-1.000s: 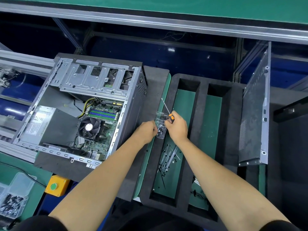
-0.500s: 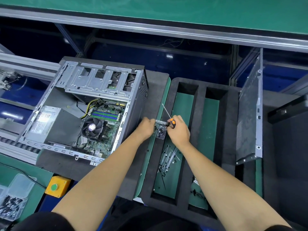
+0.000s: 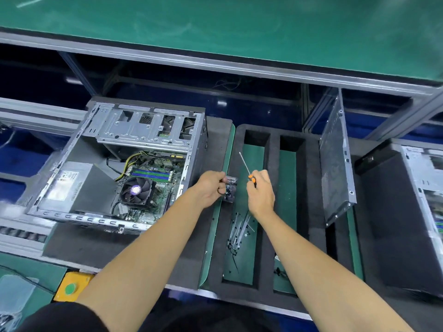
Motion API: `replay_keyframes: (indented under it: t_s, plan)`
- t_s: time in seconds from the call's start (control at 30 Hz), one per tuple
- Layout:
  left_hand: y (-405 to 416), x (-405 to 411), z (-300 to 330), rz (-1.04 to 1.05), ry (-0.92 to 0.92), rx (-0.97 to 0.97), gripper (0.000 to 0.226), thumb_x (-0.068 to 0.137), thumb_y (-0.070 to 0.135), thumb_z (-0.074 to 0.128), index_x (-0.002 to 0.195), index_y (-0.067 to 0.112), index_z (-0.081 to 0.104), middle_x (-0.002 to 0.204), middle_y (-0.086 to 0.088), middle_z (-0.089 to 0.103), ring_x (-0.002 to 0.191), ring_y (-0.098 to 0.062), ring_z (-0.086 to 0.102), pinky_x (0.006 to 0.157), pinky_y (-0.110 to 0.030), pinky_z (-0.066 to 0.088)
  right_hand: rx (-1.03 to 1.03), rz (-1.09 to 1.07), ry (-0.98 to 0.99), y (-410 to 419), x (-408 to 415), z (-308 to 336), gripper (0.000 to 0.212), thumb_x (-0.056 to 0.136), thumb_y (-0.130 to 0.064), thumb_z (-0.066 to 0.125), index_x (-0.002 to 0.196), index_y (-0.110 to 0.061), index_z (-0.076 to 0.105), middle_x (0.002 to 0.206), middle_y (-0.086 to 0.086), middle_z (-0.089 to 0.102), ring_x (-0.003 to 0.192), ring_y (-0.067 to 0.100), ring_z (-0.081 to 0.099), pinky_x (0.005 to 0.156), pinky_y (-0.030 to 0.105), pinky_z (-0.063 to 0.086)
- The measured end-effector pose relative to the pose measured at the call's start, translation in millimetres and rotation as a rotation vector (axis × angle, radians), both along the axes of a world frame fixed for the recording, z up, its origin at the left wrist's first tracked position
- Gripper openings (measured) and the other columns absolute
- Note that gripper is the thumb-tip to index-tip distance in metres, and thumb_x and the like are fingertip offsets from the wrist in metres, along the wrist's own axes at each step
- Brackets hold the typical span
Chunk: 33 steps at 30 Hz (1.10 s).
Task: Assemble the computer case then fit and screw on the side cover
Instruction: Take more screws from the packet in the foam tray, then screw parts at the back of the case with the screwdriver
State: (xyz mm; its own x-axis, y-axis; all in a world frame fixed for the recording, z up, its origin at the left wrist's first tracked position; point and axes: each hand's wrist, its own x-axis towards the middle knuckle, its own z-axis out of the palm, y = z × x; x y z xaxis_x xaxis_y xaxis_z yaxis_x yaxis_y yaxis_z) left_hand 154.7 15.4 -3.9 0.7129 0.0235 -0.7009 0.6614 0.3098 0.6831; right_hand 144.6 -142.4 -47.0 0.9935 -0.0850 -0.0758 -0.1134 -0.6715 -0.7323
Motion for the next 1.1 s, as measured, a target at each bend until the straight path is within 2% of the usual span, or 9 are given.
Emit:
replay_keyframes:
  t_s: [0.13,0.23,0.33,0.43,0.53,0.7,0.87,1.0,1.1]
  plan:
    - [8,-12,28,-0.084,-0.151,-0.073,0.021,0.109,0.018,0.044,0.093,0.009,0.054,0.075,0.0,0.046,0.058,-0.007,0.03,0.05,-0.019,0.026,0.109,-0.059,-0.005,16,-16,31,0.019,0.09,-0.028,0.034,0.077,-0.015,0.04,0.072,0.001,0.057,0.058,0.012,0.042,0.058,0.034,0.034]
    - [25,-23,52,-0.108,-0.25,-0.137,0.02,0.108,0.021,0.046,0.093,0.008,0.053,0.078,0.0,0.047,0.058,-0.007,0.03,0.049,-0.019,0.028,0.141,-0.058,-0.051,36,-26,55,0.023,0.095,-0.023,0.036,0.073,-0.018,0.033,0.068,0.013,0.052,0.06,0.019,0.039,0.058,0.037,0.034]
    - [54,-33,72,-0.097,-0.347,-0.126,0.021,0.108,0.024,0.045,0.094,0.01,0.051,0.079,0.0,0.048,0.057,-0.006,0.031,0.046,-0.016,0.03,0.142,-0.063,-0.103,62,-37,82,0.031,0.098,-0.016,0.041,0.071,-0.025,0.03,0.063,-0.003,0.044,0.057,0.015,0.038,0.055,0.035,0.033]
    - [98,-43,85,-0.007,-0.408,-0.149,0.019,0.108,0.024,0.044,0.097,0.011,0.051,0.077,-0.001,0.049,0.057,-0.005,0.03,0.046,-0.017,0.03,0.116,-0.077,-0.154,97,-52,110,0.02,0.097,-0.022,0.045,0.082,-0.032,0.037,0.065,-0.009,0.056,0.05,0.007,0.043,0.048,0.03,0.037]
    - [151,-56,91,0.023,-0.421,-0.161,0.019,0.107,0.024,0.045,0.102,0.008,0.054,0.078,0.0,0.051,0.055,-0.004,0.033,0.047,-0.019,0.033,0.134,-0.08,-0.21,144,-72,132,0.015,0.096,-0.025,0.047,0.089,-0.031,0.035,0.074,0.011,0.063,0.056,0.021,0.051,0.05,0.037,0.042]
    - [228,-87,95,0.132,-0.458,-0.212,0.025,0.108,0.02,0.044,0.087,0.009,0.05,0.079,-0.004,0.057,0.042,-0.002,0.031,0.04,-0.014,0.027,0.078,0.022,-0.205,229,-118,145,0.025,0.094,-0.025,0.056,0.081,-0.03,0.036,0.066,0.015,0.063,0.057,0.032,0.056,0.055,0.044,0.048]
    - [302,-119,91,0.147,-0.492,-0.128,0.019,0.109,0.023,0.041,0.096,0.012,0.048,0.088,-0.004,0.065,0.05,-0.005,0.03,0.046,-0.016,0.027,0.062,0.074,-0.131,295,-161,137,0.029,0.098,-0.022,0.056,0.081,-0.028,0.033,0.071,0.023,0.063,0.056,0.034,0.053,0.052,0.049,0.044]
    - [340,-142,85,0.132,-0.486,-0.02,0.019,0.11,0.024,0.04,0.103,0.008,0.048,0.084,-0.001,0.06,0.048,-0.005,0.029,0.044,-0.016,0.028,0.031,0.101,-0.127,328,-190,135,0.027,0.099,-0.023,0.056,0.083,-0.027,0.035,0.071,0.021,0.064,0.057,0.035,0.056,0.051,0.047,0.043]
    - [358,-157,82,0.086,-0.484,-0.019,0.024,0.11,0.021,0.039,0.089,0.014,0.049,0.075,0.001,0.051,0.049,-0.004,0.031,0.044,-0.016,0.028,0.017,0.136,-0.114,347,-209,137,0.024,0.099,-0.022,0.055,0.083,-0.026,0.036,0.07,0.019,0.065,0.064,0.039,0.06,0.058,0.05,0.049]
